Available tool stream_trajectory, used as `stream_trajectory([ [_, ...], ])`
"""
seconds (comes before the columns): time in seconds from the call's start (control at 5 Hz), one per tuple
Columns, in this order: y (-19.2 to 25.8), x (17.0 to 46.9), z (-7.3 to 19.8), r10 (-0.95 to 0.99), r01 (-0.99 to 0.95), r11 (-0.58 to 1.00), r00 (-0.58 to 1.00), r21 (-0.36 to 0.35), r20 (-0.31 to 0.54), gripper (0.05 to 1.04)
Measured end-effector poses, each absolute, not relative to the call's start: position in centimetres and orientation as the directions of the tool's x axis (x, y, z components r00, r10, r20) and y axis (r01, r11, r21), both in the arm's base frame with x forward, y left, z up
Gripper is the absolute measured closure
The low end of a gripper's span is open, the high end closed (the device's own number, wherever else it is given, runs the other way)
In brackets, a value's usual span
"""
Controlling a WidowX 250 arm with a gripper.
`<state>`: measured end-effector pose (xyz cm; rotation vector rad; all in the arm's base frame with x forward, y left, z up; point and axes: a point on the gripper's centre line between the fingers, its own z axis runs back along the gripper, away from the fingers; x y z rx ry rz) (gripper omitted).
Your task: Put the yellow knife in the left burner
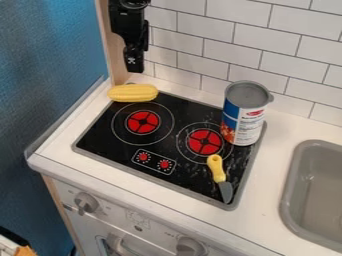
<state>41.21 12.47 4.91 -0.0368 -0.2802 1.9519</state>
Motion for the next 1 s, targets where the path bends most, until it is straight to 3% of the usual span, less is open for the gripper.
stream_trajectory([
  [0.2,12.2,40.7,3.0,0.917,-0.916,-0.365,-0.385,-0.167,0.107,0.083],
  [0.4,11.2,39.7,2.5,0.927,-0.919,-0.356,-0.37,-0.169,0.063,0.083],
  [0.6,10.4,39.6,4.6,0.946,-0.922,-0.313,-0.325,-0.229,0.017,0.083],
  [0.8,8.4,39.7,4.7,0.985,-0.964,-0.17,-0.174,-0.206,0.001,0.083],
  [1.0,3.5,39.9,5.8,0.994,-0.98,0.103,0.096,-0.172,0.046,0.083],
])
